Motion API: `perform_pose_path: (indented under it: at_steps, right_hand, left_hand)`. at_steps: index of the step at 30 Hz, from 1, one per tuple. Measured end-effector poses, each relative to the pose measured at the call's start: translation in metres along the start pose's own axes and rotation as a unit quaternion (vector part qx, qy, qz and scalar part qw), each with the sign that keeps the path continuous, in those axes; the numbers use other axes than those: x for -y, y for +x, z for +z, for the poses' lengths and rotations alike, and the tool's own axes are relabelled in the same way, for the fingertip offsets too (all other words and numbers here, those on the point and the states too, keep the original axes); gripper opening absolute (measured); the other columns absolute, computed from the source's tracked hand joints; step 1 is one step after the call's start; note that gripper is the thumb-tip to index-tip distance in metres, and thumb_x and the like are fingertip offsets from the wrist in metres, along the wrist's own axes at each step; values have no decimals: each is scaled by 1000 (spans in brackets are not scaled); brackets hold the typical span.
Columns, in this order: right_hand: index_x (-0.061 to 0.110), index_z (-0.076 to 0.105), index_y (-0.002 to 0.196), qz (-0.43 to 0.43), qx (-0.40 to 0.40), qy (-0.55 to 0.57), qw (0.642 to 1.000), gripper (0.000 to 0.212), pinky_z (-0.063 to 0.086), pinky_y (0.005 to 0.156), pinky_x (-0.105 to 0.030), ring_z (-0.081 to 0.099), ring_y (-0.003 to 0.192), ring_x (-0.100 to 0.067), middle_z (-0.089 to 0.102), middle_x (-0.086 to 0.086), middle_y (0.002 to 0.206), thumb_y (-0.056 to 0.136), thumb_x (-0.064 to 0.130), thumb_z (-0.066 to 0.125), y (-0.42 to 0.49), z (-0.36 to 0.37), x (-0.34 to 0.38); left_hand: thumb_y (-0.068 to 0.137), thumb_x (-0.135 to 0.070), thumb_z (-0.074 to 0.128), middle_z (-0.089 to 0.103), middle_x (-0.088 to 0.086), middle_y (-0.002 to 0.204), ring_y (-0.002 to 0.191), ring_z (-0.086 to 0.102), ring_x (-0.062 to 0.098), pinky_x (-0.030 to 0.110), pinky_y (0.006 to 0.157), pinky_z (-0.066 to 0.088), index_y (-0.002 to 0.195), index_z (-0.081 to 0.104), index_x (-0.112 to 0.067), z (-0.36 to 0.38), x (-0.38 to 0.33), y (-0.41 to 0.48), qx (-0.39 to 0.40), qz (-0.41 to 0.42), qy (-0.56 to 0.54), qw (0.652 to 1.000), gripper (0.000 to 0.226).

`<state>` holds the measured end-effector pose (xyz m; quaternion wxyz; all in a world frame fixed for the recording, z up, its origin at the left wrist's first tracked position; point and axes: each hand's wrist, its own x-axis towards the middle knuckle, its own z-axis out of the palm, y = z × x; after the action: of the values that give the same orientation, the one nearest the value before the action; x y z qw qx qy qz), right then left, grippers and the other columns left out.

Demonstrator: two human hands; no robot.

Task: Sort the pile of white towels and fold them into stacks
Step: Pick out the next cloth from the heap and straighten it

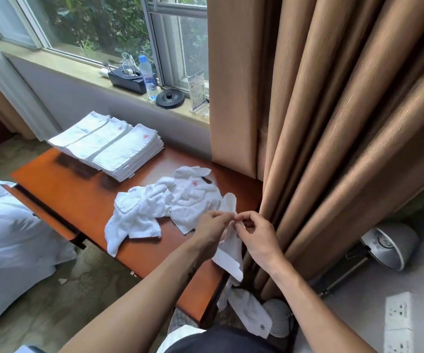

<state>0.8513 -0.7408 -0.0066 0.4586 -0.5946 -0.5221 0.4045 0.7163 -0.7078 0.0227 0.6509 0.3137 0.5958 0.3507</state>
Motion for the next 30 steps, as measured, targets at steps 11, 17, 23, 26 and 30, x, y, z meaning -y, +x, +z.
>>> perform_pose_path:
  at_steps: [11,17,23,26,30]
  right_hand:
    - [19,55,86,32,-30,45,998,22,56,83,-37,65,84,-19,69,-14,99,92,5,72,7,-1,-7]
    - [15,53,81,33,-57,52,996,28,54,74,-24,64,75,-11,71,3,84,90,0,74,7,-3,-6]
    - [19,56,80,33,-41,52,997,26,50,71,-19,58,70,-4,69,7,81,89,7,78,7,0,0]
    - [19,58,79,34,-39,41,998,25,50,69,-17,58,68,-1,68,4,80,90,10,78,4,7,1]
    - [19,60,80,36,-44,40,998,22,53,70,-20,61,72,-5,70,-1,83,91,13,78,5,3,0]
  left_hand:
    - [89,19,54,68,-22,111,100,65,-15,12,84,52,129,60,-20,-15,12,-10,102,61,68,991,56]
    - [89,-8,70,72,-12,103,99,69,7,21,84,55,102,67,-35,-14,17,-11,-2,149,153,977,30]
    - [90,-20,74,67,2,103,91,67,15,29,83,58,120,58,-21,-9,19,-8,-75,185,158,967,35]
    - [90,-16,74,66,0,100,87,64,4,13,75,52,117,59,-18,-2,21,-10,-63,204,158,964,31]
    - [88,-15,77,68,1,101,90,66,7,14,74,53,111,60,-16,-1,21,-10,-59,191,143,969,28]
